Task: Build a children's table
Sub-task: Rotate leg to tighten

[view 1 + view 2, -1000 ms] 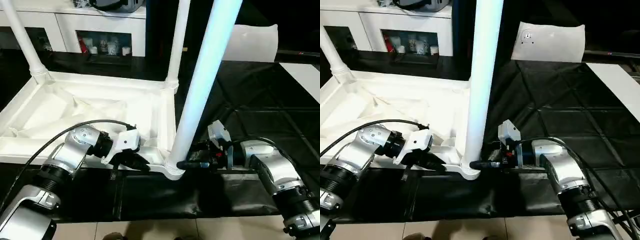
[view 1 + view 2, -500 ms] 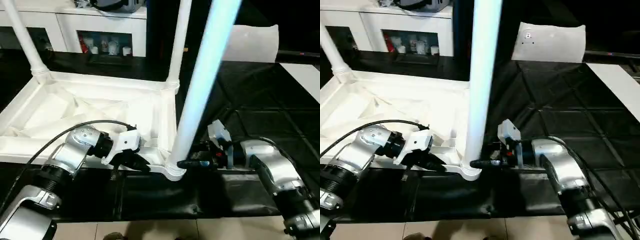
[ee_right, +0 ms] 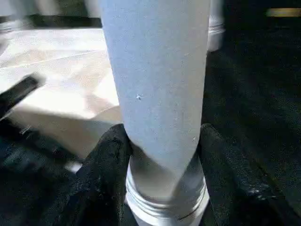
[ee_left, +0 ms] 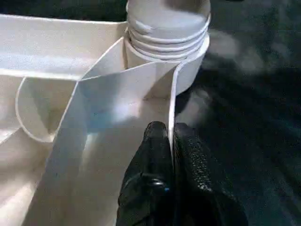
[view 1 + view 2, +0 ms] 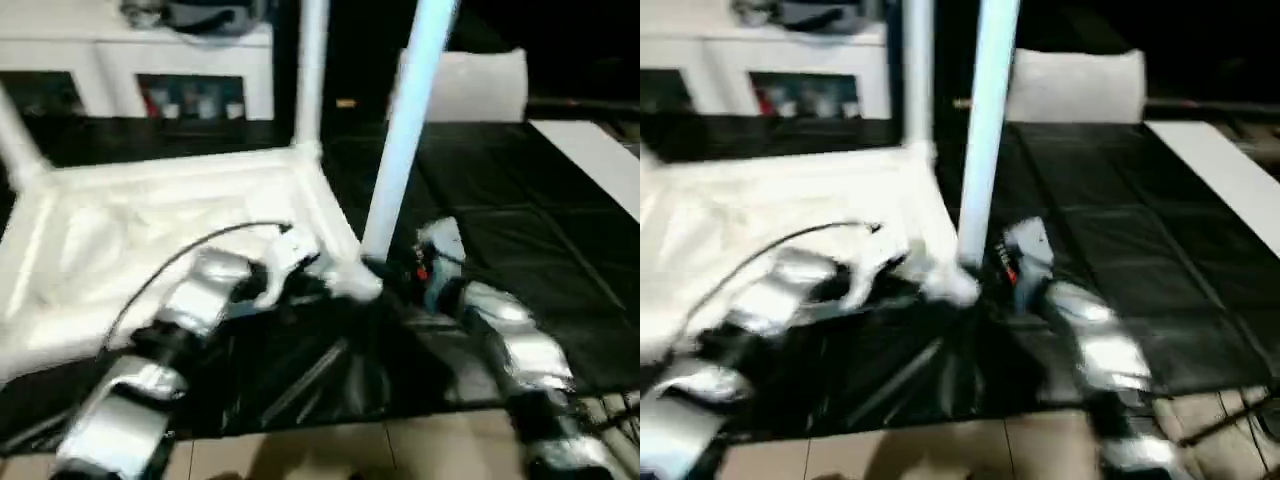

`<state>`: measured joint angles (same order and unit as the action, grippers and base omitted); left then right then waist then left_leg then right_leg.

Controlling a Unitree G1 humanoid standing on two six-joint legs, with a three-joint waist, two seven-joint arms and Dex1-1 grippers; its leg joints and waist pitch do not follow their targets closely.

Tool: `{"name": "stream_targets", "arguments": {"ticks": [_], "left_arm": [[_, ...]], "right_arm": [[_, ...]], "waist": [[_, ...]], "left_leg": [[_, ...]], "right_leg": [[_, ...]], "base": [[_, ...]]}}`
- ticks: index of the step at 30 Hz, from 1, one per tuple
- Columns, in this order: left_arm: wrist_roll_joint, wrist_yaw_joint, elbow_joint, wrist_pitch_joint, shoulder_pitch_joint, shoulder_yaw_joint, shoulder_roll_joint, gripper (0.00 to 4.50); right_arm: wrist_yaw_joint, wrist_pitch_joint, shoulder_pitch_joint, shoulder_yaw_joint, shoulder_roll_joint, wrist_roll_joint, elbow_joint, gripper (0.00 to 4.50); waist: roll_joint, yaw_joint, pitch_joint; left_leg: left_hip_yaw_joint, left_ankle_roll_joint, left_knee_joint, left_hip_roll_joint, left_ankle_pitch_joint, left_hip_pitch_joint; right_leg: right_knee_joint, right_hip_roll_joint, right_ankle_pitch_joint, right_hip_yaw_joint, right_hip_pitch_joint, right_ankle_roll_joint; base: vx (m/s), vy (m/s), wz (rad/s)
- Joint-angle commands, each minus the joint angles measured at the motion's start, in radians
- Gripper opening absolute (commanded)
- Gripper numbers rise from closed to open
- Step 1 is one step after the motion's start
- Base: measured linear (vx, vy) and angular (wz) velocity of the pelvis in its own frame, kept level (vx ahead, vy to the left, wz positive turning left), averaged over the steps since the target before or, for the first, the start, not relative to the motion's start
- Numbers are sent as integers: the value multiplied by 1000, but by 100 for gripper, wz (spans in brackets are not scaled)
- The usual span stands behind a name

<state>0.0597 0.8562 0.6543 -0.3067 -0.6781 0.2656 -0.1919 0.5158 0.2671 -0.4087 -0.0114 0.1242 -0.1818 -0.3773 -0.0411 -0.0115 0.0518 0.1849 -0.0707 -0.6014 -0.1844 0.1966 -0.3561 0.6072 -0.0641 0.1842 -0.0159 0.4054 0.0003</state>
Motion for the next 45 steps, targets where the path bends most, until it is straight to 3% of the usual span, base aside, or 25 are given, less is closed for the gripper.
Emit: {"name": "stream_targets", "arguments": {"ticks": [1, 4, 6, 7, 13, 18, 22, 23, 28, 32, 35, 39, 40, 45], "left_arm": [[-65, -160, -22, 30, -48, -84, 100, 0], [-59, -184, -19, 39, -51, -88, 112, 0], [-33, -189, -38, 43, -39, -72, 114, 0], [-27, -177, -50, 40, -28, -63, 109, 0], [-28, -97, -89, 58, 18, -39, 65, 0], [-41, 15, -98, 90, 41, -23, 1, 0], [-43, 130, -96, 132, 60, 2, -65, 0], [-43, 134, -96, 132, 60, 2, -67, 0], [-46, 310, -81, 216, 75, 44, -141, 0], [-62, 425, -69, 260, 76, 61, -176, 0], [-78, 516, -83, 267, 76, 78, -200, 0], [-84, 620, -101, 289, 79, 116, -231, 0], [-78, 630, -98, 296, 78, 124, -233, 0], [-68, 657, -88, 317, 73, 134, -236, 0]], "right_arm": [[-71, 66, -9, -74, -94, 12, -58, 191], [-122, 58, -26, -57, -117, 15, -78, 191], [-172, 24, -52, -15, -157, -2, -85, 191], [-164, 26, -50, -5, -164, -11, -74, 246], [-115, 18, -15, -1, -137, -23, -11, 284], [-34, -26, 28, -4, -50, -19, 34, 333], [83, -61, 46, 5, 44, -23, 57, 350], [89, -62, 47, 5, 48, -23, 58, 374], [320, -46, 67, 3, 171, -102, 127, 411], [468, -27, 66, -32, 251, -126, 152, 442], [587, -42, 53, -83, 309, -115, 153, 442], [726, -47, 35, -132, 343, -126, 137, 442], [745, -50, 29, -141, 345, -124, 126, 416], [800, -58, 5, -180, 351, -109, 83, 385]], "waist": [[-8, 1, -54], [-7, 5, -58], [-6, 5, -62], [-3, 3, -63], [-4, -3, -69], [-3, -2, -60], [-3, -4, -56], [-3, -5, -57], [-2, -16, -59], [-2, -24, -63], [-8, -30, -61], [-6, -33, -58], [-10, -35, -58], [-11, -45, -59]], "left_leg": [[-22, 4, 77, -28, 283, 4], [-20, 20, 78, -30, 246, -1], [-19, 29, 78, -31, 213, -7], [-16, 35, 76, -32, 197, -5], [-10, 96, 68, -32, 75, -8], [-10, 64, 74, -36, 156, -8], [-11, 47, 76, -38, 199, -3], [-10, 46, 76, -39, 197, -3], [-9, 66, 74, -41, 173, -4], [-6, 84, 70, -43, 135, 0], [-6, 86, 70, -42, 147, -2], [-8, 70, 73, -46, 179, 1], [-7, 68, 72, -47, 182, 2], [-6, 59, 72, -48, 173, 4]], "right_leg": [[-105, -60, 526, 24, -21, -111], [-95, -58, 405, 27, -29, -141], [-84, -58, 315, 29, -36, -167], [-80, -59, 267, 30, -37, -182], [-58, -58, 42, 31, -52, -247], [-76, -59, 210, 30, -47, -217], [-82, -58, 283, 32, -41, -192], [-82, -58, 280, 33, -41, -192], [-72, -57, 204, 32, -41, -209], [-61, -58, 116, 32, -42, -245], [-63, -61, 147, 31, -45, -251], [-68, -62, 216, 31, -40, -239], [-68, -63, 221, 31, -39, -237], [-65, -64, 214, 30, -38, -241]], "base": [[0, 0, 0], [0, 0, 0], [0, 0, 0], [55, -3, 1], [29, -4, 2], [0, 0, 0], [0, 0, 0], [0, 0, 0], [0, 0, 0], [0, 0, 0], [0, 0, 0], [0, 0, 0], [0, 0, 0], [0, 0, 0]]}}
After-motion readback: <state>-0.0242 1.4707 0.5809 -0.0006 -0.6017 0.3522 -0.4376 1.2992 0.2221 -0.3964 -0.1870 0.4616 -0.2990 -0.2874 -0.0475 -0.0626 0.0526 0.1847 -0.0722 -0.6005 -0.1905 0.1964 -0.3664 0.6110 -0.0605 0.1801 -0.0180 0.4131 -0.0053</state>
